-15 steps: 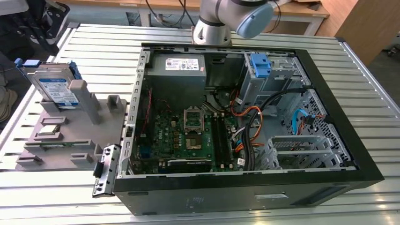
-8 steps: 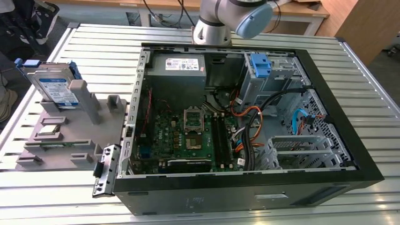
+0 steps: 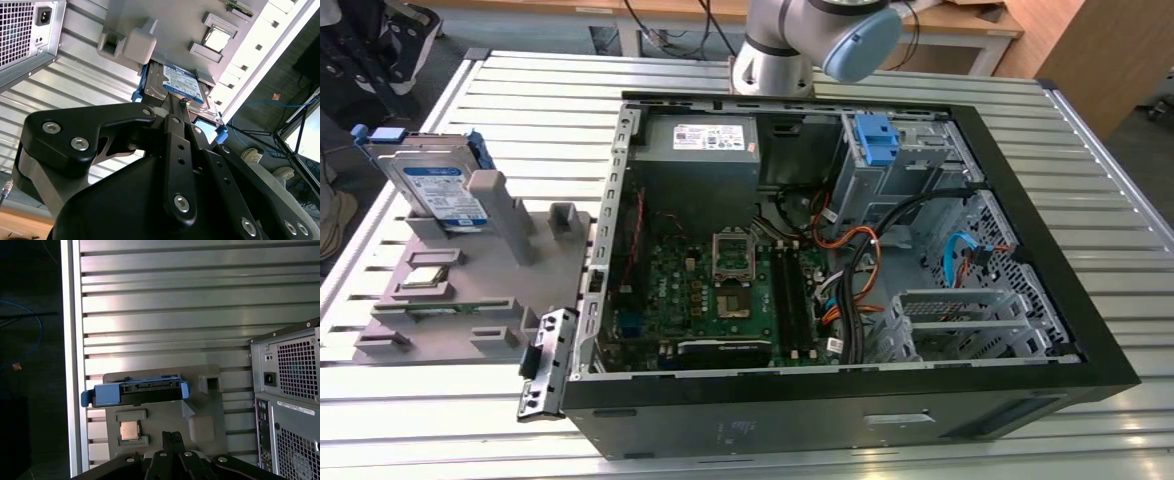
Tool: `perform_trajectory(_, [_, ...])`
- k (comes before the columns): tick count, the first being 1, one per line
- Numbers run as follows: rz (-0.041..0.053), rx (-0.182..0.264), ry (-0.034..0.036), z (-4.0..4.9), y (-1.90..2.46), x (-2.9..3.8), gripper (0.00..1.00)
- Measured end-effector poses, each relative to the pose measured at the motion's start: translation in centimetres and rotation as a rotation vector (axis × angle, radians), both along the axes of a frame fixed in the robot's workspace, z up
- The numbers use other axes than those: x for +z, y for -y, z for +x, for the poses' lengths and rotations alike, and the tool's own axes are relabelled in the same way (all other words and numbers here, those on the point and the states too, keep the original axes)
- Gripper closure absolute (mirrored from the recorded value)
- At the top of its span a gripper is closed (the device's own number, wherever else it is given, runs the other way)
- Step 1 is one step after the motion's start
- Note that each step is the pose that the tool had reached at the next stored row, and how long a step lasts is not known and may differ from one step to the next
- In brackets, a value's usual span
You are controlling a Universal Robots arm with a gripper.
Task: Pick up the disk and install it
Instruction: 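Reach for the disk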
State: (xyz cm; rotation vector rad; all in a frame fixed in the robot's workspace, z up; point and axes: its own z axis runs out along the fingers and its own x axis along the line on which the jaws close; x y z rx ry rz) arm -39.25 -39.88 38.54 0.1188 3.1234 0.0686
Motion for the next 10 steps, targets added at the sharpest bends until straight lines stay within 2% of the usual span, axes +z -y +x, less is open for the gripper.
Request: perform_trajectory(10, [0.0000, 0.000, 0.0000, -0.27, -0.13, -0.08, 0.89])
